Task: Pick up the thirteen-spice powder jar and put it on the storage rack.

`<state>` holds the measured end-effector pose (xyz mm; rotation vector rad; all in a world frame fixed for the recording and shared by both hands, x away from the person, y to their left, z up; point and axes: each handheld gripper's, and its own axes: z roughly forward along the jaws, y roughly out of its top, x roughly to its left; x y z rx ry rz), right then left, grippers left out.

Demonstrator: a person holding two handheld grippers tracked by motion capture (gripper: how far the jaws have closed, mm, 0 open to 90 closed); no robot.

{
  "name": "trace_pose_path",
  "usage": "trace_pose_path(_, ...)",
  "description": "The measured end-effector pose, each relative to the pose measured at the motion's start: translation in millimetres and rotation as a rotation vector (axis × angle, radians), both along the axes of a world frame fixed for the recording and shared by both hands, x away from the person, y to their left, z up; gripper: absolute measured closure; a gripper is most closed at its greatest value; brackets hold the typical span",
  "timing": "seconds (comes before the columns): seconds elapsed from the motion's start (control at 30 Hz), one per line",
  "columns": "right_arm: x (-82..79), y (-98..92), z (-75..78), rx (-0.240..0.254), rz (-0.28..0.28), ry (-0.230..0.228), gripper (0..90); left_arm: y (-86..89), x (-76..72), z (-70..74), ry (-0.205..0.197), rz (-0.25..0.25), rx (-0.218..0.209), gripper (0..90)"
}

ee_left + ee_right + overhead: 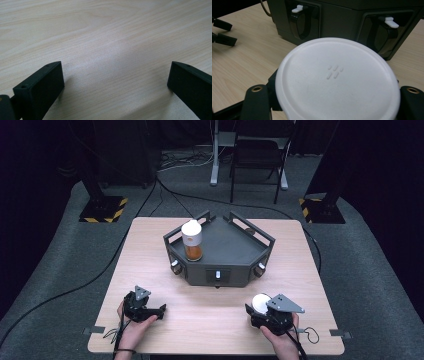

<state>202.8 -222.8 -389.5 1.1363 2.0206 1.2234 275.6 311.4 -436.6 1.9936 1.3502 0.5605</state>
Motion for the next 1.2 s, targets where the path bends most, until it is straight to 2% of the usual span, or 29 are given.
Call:
trace_pose_path(0.47,8.7,-4.1,17.7,0.005,-0.012,-0.012,29.8,0.0,0.0,0.0,0.000,0.000,0.000,0.6)
trace_pose_path(1.2,28.6,-6.4,57.6,-0.006,-0.025,-0.046,29.8,0.0,0.0,0.0,0.000,0.000,0.000,0.6)
